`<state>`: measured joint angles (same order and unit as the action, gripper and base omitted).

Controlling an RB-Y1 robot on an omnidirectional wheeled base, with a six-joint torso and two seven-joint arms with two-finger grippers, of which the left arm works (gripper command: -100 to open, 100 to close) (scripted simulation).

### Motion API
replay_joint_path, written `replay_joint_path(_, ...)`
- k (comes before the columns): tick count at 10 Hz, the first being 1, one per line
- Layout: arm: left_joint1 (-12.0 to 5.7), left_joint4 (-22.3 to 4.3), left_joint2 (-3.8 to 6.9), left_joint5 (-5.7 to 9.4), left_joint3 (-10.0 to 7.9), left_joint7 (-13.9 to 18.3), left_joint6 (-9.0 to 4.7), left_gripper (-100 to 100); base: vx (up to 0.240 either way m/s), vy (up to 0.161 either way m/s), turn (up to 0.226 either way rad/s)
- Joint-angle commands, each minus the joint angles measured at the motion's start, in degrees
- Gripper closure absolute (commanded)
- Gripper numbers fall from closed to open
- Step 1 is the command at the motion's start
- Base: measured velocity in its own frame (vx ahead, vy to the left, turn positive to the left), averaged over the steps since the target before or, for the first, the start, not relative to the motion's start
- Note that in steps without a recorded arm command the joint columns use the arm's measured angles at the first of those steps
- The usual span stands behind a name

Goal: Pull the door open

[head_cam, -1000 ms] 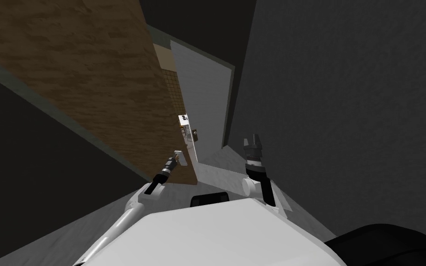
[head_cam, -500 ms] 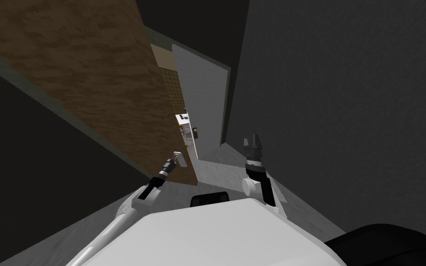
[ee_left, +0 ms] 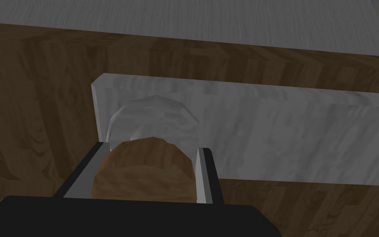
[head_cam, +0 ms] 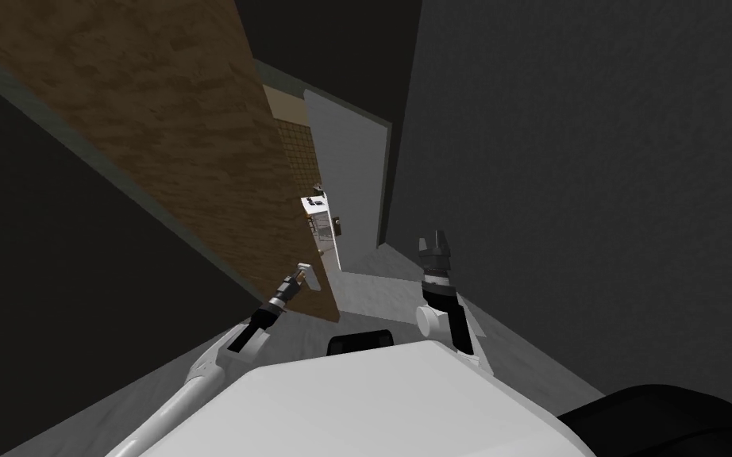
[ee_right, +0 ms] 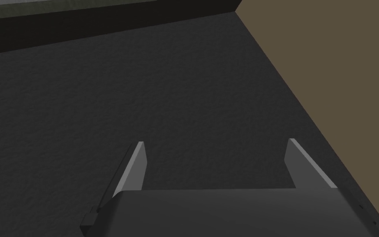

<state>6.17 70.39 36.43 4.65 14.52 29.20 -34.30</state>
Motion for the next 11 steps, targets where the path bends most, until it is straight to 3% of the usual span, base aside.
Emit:
replay_joint_path(1,0.41,0.09,0.66,-0.06,0.42,0.56,-1.24,100,-0.157,0.112,-0.15)
replay_joint_path(7,1.72,-0.9,4.24,-0.24,2.2,3.18,-6.64,100,-0.192,0.136,-0.132)
replay_joint_path(9,2.05,-1.15,5.16,-0.28,2.66,3.85,-8.01,100,-0.151,0.117,-0.098)
replay_joint_path(10,2.21,-0.84,4.88,-0.32,2.63,3.57,-7.26,100,-0.066,0.047,-0.02)
replay_joint_path(11,2.36,-1.44,5.47,-0.45,3.05,4.08,-8.53,100,-0.12,0.053,-0.144)
